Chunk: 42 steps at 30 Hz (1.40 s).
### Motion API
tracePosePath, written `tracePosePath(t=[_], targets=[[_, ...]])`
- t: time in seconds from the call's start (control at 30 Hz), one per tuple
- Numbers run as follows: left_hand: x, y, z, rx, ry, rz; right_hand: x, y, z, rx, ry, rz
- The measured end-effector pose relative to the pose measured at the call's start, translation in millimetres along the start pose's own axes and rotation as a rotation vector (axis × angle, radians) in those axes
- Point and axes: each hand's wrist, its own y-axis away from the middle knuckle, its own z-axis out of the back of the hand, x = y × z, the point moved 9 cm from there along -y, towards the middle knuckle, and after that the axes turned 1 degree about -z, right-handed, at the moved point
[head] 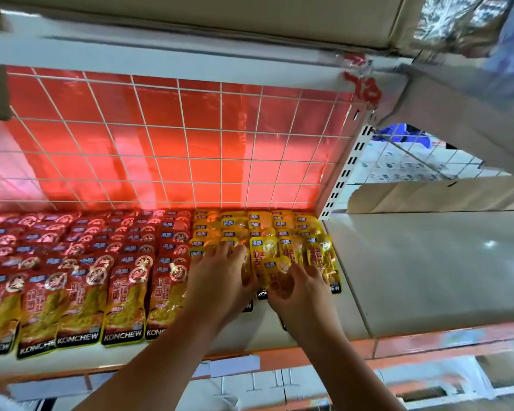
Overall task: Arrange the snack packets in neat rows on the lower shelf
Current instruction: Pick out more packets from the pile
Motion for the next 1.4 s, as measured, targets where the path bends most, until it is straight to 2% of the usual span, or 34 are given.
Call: tracePosePath(t=[0.23,0.47,0.9,1.4], targets=[[3,0,-5,-0.022,-0.029,-0.015,-6,-7,-7,0.004,0.024,0.003],[6,26,-10,-0.090,-0.131,-0.164,5,-14,-16,-0.056,0.025,0.006],[10,33,-13,-0.085,-0.057,-0.122,15,-19,-30,-0.071,0.065,-0.032],[11,34,-12,-0.087,-0.030,-0.119,18,-18,-28,-0.108,0.047,0.028]])
